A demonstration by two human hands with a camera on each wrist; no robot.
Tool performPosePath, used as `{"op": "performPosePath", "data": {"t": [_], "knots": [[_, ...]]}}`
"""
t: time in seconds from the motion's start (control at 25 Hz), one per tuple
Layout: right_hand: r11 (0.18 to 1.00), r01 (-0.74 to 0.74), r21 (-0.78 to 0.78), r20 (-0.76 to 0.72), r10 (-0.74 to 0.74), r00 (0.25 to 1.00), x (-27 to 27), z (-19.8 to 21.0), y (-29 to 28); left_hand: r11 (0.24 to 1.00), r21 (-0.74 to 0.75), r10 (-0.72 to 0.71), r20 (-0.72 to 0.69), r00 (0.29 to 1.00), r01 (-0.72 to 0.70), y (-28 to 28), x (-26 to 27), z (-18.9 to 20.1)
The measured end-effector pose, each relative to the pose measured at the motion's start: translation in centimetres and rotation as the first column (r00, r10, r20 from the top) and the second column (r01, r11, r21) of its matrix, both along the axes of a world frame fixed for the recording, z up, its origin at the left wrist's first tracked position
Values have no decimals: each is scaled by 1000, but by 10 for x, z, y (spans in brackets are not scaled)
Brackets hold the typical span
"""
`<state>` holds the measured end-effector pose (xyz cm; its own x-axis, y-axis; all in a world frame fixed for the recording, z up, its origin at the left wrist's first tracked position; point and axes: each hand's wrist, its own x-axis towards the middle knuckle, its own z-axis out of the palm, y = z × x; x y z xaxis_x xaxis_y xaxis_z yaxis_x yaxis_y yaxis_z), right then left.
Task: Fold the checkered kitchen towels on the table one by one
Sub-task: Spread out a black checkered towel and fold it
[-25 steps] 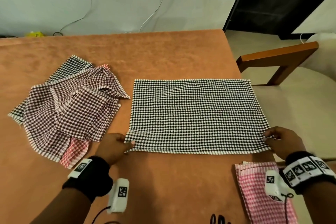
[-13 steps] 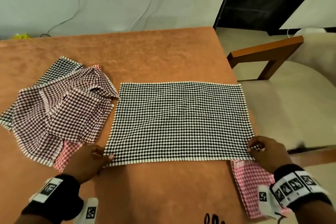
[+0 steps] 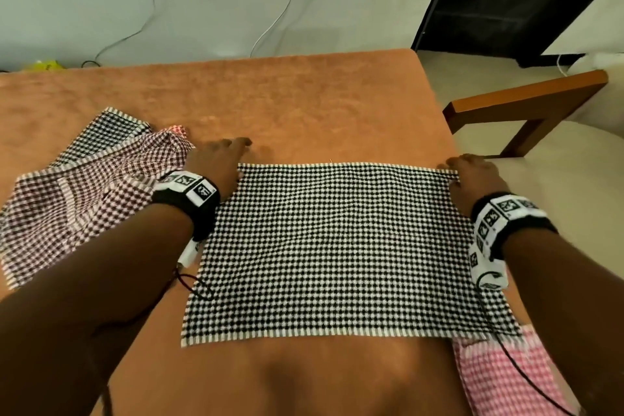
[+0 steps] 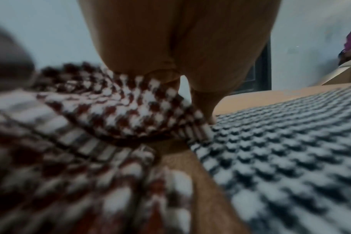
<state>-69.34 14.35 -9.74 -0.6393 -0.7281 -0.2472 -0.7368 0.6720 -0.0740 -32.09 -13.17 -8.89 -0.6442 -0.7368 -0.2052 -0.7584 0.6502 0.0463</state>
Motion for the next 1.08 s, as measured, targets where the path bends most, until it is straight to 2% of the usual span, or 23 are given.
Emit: {"op": "performPosePath", "data": {"t": [0.08,0.16,0.24,0.4,0.48,0.56,0.64,0.68,0.76,0.84,0.88,0.96,1.08], "knots": [[999,-14,52,-13,15,1000,-12,-4,-7,998,36,44,50,998,-46,-12,5,-7],[999,16,48,-50,-14,999,-15,-3,-12,987,140,87,-64,994,-78,-18,14,-12],[999,21,50,-69,-18,997,-15,4,-20,978,180,134,-140,981,-108,-24,26,-9],[998,-58,-22,-59,56,997,-8,17,-49,974,139,195,-120,973,-178,-44,37,0],[998,-56,-21,-65,55,996,-5,20,-65,965,138,241,-114,964,-225,-51,31,7],[999,-30,-29,-94,28,995,-4,24,-75,964,78,261,-86,961,-255,-47,20,12],[998,-40,-55,-142,32,989,8,25,-75,976,-43,209,-69,975,-213,-22,7,10],[993,-78,-91,-136,65,989,20,22,-74,990,-55,127,-98,987,-133,-3,-3,7],[972,-211,-103,-13,211,977,67,16,-69,993,76,-77,-200,977,94,51,-29,1],[935,-352,41,123,345,931,117,4,-67,948,163,-252,-136,958,272,94,-55,-10],[914,-390,115,161,370,915,135,-3,-68,939,165,-297,-60,953,303,106,-65,-18],[891,-418,177,189,386,903,151,-17,-71,948,157,-286,39,957,277,111,-72,-33],[887,-427,175,183,397,899,132,-26,-65,959,182,-243,128,961,218,97,-64,-44]]}}
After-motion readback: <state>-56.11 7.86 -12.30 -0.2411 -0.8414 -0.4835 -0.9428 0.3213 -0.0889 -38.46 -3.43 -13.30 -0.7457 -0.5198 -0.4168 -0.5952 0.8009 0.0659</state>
